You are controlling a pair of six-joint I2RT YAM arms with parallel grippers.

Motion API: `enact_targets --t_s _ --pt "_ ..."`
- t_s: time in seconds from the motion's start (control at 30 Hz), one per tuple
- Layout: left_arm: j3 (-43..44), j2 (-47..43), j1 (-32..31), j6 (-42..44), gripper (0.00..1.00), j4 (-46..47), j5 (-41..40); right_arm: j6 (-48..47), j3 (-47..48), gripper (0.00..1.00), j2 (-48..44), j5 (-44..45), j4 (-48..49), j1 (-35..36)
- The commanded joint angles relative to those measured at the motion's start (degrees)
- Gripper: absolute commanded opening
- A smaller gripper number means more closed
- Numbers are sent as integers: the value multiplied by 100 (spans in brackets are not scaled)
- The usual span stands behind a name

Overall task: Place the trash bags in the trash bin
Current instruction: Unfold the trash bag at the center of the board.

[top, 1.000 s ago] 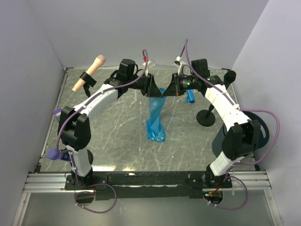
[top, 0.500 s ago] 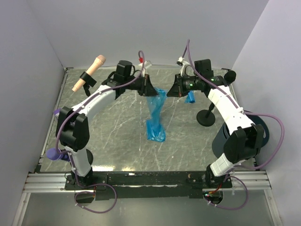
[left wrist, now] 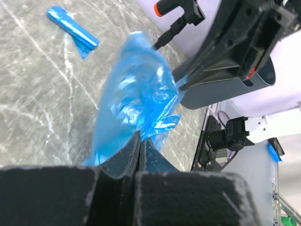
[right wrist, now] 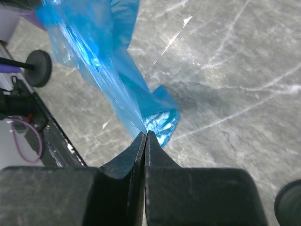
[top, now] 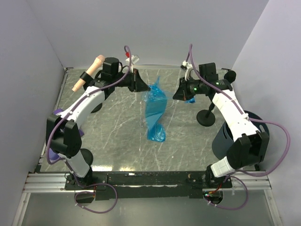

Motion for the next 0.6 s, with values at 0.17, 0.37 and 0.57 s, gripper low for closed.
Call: enact_targets --t_s 0.17,0.37,0.57 --pt "-256 -479 341 54 1 294 -78 -281 -495 0 -670 -9 -296 -217" --pt "-388 -496 297 -210 1 743 467 -307 -13 36 -530 -740 -76 -24" --pt "-441 -602 218 -193 1 840 722 -491 568 48 -108 -522 -58 582"
